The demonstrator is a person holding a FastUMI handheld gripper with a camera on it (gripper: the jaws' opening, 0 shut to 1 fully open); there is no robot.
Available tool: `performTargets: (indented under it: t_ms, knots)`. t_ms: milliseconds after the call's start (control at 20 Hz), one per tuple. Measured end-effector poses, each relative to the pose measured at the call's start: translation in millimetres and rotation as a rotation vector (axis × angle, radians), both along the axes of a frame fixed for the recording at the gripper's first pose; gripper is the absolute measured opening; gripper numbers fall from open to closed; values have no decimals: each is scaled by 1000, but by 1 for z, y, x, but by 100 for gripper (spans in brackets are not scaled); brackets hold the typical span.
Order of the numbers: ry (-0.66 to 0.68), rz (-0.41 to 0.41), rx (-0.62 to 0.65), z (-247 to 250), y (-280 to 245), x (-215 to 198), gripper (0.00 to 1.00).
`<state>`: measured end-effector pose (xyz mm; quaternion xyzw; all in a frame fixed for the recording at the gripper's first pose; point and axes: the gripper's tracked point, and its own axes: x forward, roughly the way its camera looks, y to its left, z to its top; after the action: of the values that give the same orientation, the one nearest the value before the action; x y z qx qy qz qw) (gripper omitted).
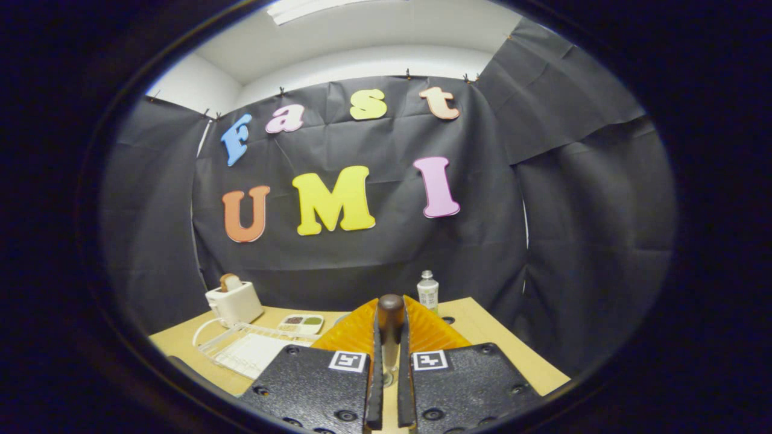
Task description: Take the plate from the dish rack, then take the spoon from the basket and place it into the plate.
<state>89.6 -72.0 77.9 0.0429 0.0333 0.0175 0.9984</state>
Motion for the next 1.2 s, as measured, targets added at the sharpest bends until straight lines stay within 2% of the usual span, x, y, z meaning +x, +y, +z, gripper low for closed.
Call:
performTargets:
  t_ms: [200, 650, 850, 1000, 1200]
  knots:
    - [38, 82, 11, -17, 45, -28, 14]
    - [159, 221, -16, -105, 136, -68, 15]
    - [203, 261, -19, -141, 166, -76, 15]
    - [226, 292, 48, -158, 183, -81, 14]
    - [246, 293, 100, -173, 190, -81, 15]
